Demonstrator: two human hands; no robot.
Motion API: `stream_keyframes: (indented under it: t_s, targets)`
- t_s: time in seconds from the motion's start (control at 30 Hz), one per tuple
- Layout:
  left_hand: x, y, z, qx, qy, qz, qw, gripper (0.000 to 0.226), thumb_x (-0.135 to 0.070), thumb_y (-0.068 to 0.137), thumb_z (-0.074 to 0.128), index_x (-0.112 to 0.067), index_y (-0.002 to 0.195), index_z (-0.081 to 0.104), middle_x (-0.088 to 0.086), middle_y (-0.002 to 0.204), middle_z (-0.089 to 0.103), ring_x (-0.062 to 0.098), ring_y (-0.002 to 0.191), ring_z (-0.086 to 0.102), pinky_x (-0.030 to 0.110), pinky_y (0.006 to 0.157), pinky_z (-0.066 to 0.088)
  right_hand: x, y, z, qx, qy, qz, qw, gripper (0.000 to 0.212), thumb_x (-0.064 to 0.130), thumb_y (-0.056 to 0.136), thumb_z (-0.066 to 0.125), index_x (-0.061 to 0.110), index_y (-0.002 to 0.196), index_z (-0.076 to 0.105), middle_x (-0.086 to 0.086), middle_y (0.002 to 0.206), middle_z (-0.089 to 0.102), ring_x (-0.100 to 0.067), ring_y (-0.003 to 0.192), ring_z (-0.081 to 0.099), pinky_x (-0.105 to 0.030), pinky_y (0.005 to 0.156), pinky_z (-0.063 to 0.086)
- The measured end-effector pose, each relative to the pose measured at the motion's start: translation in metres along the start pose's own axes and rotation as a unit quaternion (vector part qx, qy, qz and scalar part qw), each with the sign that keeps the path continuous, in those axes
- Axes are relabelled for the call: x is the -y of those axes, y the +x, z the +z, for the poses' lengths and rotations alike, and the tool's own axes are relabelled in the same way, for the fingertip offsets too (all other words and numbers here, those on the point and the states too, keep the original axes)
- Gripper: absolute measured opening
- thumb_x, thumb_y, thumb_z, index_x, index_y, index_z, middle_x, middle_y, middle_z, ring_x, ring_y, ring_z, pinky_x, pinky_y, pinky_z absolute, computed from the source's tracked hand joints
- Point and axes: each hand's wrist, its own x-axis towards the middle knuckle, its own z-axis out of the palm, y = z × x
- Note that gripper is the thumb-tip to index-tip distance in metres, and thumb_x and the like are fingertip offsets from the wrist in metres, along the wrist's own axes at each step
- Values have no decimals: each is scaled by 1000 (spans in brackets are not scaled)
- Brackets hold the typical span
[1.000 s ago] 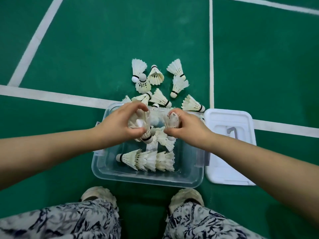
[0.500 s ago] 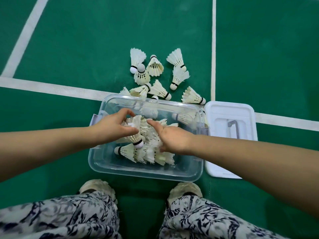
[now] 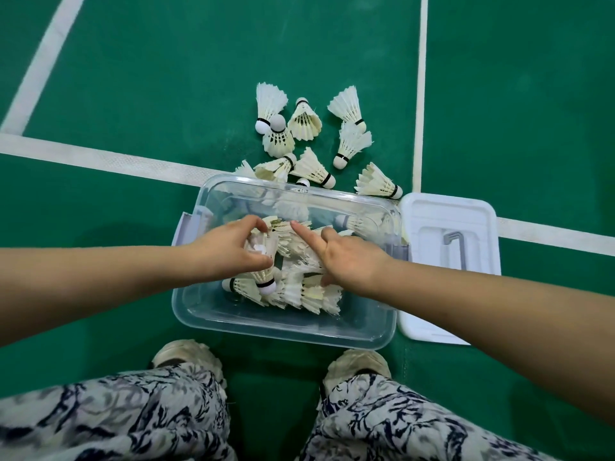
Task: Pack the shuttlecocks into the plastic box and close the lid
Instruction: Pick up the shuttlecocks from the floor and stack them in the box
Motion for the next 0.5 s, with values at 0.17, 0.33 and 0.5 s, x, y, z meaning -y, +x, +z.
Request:
stream_keyframes:
  t_s: [0.17, 0.33, 0.5]
  targets:
    - [0, -3, 9, 15, 7, 8, 1000, 51, -37, 80, 62, -22, 124, 40, 8, 122, 54, 22, 105, 53, 30, 86, 42, 0, 1, 4, -20, -23, -4, 1000, 101, 11, 88, 58, 28, 142, -26, -16, 119, 44, -32, 87, 57, -41, 72, 50]
    - [0, 0, 8, 14, 14, -1, 1000, 51, -37, 81, 60, -21, 124, 40, 9, 121, 54, 24, 104, 54, 32, 88, 44, 1, 2, 10, -1, 23, 7, 1000, 92, -4, 83, 49, 24, 146, -11, -17, 115, 55, -30, 91, 55, -36, 73, 45]
    - [0, -1, 7, 14, 17, 0, 1000, 51, -37, 81, 60, -22, 125, 39, 9, 121, 53, 24, 104, 53, 32, 87, 43, 5, 2, -2, 3, 80, 8, 997, 76, 7, 79, 61, 13, 139, 16, -16, 113, 56, -24, 80, 51, -33, 66, 44]
